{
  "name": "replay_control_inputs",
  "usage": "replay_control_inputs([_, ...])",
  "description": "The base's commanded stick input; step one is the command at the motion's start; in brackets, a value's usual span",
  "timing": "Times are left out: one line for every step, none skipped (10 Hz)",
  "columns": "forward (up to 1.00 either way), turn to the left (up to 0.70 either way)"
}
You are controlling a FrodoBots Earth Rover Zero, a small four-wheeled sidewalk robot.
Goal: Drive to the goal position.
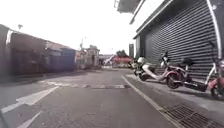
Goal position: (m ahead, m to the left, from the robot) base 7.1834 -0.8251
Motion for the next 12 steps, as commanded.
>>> replay_control_inputs([0.7, 0.0])
replay_control_inputs([0.7, 0.0])
replay_control_inputs([0.7, 0.0])
replay_control_inputs([0.7, 0.0])
replay_control_inputs([0.7, 0.0])
replay_control_inputs([0.7, 0.0])
replay_control_inputs([0.7, 0.0])
replay_control_inputs([0.6, 0.0])
replay_control_inputs([0.49, 0.0])
replay_control_inputs([0.45, 0.0])
replay_control_inputs([0.45, 0.0])
replay_control_inputs([0.45, 0.0])
